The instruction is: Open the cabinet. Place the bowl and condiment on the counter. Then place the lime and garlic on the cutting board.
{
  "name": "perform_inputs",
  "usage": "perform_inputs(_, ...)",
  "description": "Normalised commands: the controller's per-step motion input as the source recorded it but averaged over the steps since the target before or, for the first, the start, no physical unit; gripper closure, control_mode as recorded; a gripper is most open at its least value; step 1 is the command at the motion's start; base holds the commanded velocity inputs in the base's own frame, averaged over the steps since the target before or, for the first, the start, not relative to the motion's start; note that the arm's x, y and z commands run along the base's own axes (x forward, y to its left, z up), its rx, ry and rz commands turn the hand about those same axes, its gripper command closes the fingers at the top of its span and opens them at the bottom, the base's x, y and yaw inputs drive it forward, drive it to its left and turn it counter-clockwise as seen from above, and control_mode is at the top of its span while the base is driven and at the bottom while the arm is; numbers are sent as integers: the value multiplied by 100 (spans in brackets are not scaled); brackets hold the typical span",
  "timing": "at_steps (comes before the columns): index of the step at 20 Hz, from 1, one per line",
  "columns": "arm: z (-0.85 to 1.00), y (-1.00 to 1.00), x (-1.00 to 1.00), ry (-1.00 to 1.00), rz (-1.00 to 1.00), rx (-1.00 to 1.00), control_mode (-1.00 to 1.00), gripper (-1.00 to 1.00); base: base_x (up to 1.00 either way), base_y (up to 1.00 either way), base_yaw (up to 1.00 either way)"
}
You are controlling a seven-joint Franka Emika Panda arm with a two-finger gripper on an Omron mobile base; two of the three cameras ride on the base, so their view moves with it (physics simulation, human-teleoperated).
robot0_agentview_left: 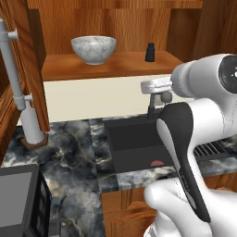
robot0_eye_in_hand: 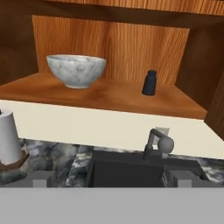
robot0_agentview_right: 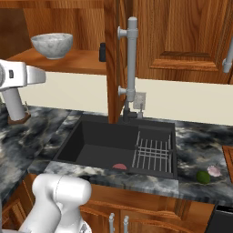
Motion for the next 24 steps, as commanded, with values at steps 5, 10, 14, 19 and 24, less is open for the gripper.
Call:
perform_inputs(5,12,-12,15,-2,-9,0,-100,-100,0,0,0)
perform_inputs(10,7,0,19,0,-5,0,-100,-100,0,0,0)
perform_inputs(14,5,-3,16,0,-3,0,-100,-100,0,0,0)
perform_inputs(19,6,-2,23,0,-1,0,-100,-100,0,0,0)
perform_inputs(24,7,1,44,0,-2,0,-100,-100,0,0,0)
